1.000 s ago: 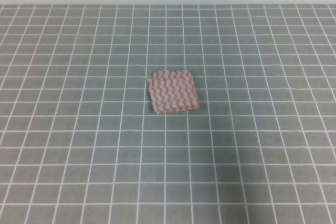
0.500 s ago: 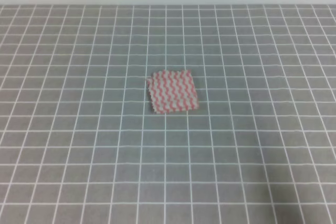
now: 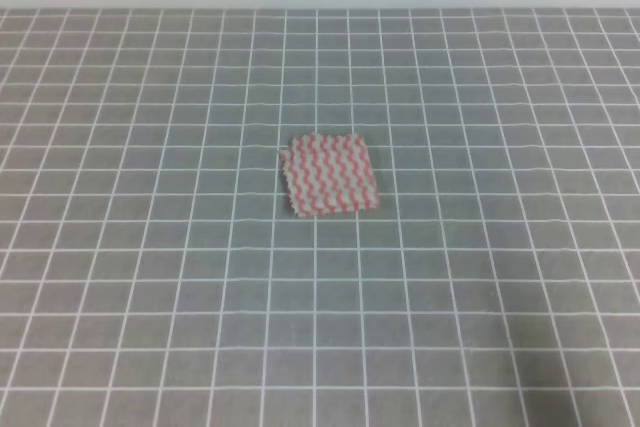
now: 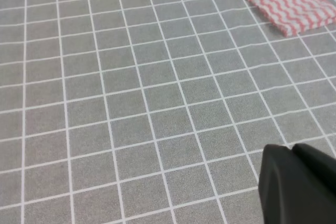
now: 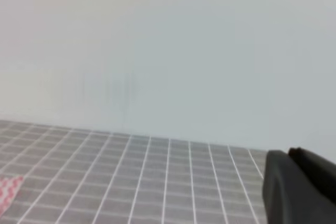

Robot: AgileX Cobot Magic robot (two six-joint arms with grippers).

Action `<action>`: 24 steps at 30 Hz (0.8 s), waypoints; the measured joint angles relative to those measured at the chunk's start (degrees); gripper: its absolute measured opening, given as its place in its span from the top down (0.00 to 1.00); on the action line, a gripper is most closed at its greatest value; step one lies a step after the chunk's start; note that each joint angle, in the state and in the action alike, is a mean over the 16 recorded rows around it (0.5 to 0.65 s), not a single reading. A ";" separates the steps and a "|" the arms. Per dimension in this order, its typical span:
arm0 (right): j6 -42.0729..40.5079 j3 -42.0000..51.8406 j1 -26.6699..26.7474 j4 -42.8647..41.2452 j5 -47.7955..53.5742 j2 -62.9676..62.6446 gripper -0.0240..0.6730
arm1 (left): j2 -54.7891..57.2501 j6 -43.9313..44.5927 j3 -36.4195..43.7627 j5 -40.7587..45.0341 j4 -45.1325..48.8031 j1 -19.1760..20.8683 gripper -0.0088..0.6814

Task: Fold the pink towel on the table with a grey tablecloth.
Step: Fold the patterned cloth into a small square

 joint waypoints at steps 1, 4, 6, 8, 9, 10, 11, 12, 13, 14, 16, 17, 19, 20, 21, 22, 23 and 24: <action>3.51 0.00 -0.96 -3.05 1.77 -0.25 0.99 | -0.06 -0.01 0.00 0.05 -0.02 0.00 0.99; 13.69 0.27 -3.83 -12.16 7.09 -1.20 0.99 | -0.18 -0.02 0.01 0.15 -0.07 0.00 0.99; 19.58 0.45 -5.71 -17.37 10.55 -1.96 0.99 | -0.12 -0.02 0.01 0.10 -0.04 0.00 0.99; 24.44 0.63 -7.30 -21.53 13.91 -2.74 0.99 | -0.18 -0.02 0.01 0.15 -0.07 0.00 0.99; 26.13 0.63 -7.81 -22.91 15.39 -3.15 0.99 | -0.18 -0.02 0.01 0.15 -0.07 0.00 0.99; 27.37 0.54 -8.20 -23.92 16.68 -3.45 0.99 | -0.18 -0.02 0.01 0.15 -0.07 0.00 0.99; 28.30 0.45 -8.47 -24.67 17.75 -3.68 0.99 | -0.24 -0.03 0.01 0.19 -0.09 0.01 0.99; 28.87 0.36 -8.65 -25.09 18.60 -3.84 0.99 | -0.24 -0.03 0.01 0.19 -0.09 0.01 0.99; 29.18 0.27 -8.77 -25.30 19.27 -3.94 0.99 | -0.18 -0.02 0.01 0.15 -0.07 0.00 0.99; 29.25 0.18 -8.82 -25.32 19.72 -3.98 0.99 | -0.18 -0.02 0.01 0.15 -0.07 0.00 0.99; 29.40 0.09 -8.87 -25.33 20.41 -3.95 0.99 | -0.18 -0.02 0.01 0.15 -0.07 0.00 0.99; 29.37 0.00 -8.88 -25.26 20.57 -3.89 0.99 | -0.18 -0.02 0.01 0.15 -0.07 0.00 0.99; 29.33 -0.18 -8.88 -25.11 20.75 -3.83 0.99 | -0.06 -0.01 0.00 0.05 -0.02 0.00 0.99; 29.32 -0.27 -8.88 -25.03 20.84 -3.77 0.99 | -0.06 -0.01 0.00 0.05 -0.02 0.00 0.99; 29.31 -0.36 -8.88 -24.96 20.91 -3.71 0.99 | -0.12 -0.02 0.01 0.10 -0.04 0.00 0.99; 29.30 -0.45 -8.89 -24.88 20.97 -3.64 0.99 | -0.12 -0.02 0.01 0.10 -0.04 0.00 0.99; 29.28 -0.54 -8.89 -24.81 21.03 -3.58 0.99 | -0.06 -0.01 0.00 0.05 -0.02 0.00 0.99; 29.29 -0.63 -8.89 -24.77 21.07 -3.52 0.99 | -0.06 -0.01 0.00 0.05 -0.02 0.00 0.99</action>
